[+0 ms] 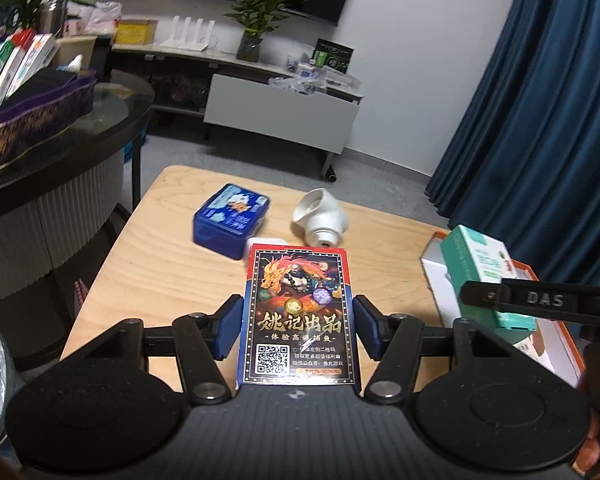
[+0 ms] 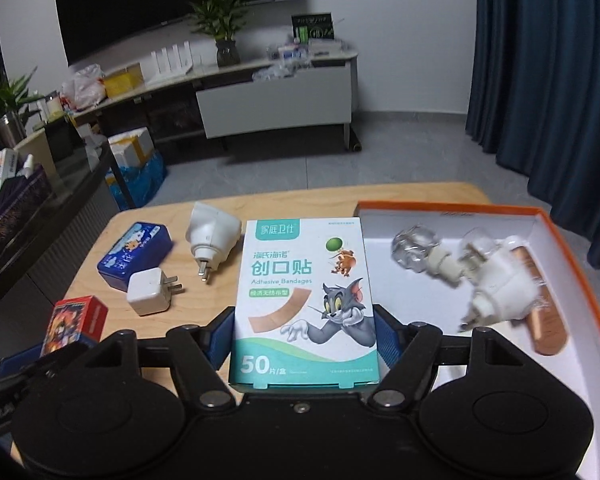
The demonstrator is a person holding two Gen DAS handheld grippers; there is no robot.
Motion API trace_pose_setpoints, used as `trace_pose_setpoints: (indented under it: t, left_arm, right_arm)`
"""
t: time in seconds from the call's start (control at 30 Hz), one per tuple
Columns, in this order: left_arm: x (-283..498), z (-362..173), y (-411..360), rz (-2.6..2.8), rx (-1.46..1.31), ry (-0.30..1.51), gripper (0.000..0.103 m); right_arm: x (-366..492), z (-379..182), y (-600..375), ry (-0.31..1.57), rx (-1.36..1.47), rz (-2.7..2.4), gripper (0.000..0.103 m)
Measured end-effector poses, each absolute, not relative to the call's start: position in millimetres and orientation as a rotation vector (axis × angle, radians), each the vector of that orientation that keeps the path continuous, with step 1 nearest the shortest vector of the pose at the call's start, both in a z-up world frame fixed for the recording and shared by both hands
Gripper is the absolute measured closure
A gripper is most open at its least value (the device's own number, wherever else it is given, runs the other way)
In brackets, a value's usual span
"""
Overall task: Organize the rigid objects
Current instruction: 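Lift the card box and bandage box and carry both over the white box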
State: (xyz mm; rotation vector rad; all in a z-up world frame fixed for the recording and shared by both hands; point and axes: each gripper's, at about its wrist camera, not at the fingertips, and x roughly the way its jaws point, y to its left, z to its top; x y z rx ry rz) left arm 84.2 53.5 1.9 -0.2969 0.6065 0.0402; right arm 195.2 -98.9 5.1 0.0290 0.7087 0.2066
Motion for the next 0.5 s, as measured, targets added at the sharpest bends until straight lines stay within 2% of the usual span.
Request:
trace_pose_setpoints:
  t: [0.5]
  left_arm:
    - [75.5, 19.1, -20.7, -0.136, -0.2, 0.585, 0.043]
  right_arm:
    - [137.2, 17.4, -178.7, 0.618, 0.101, 0.099, 0.019]
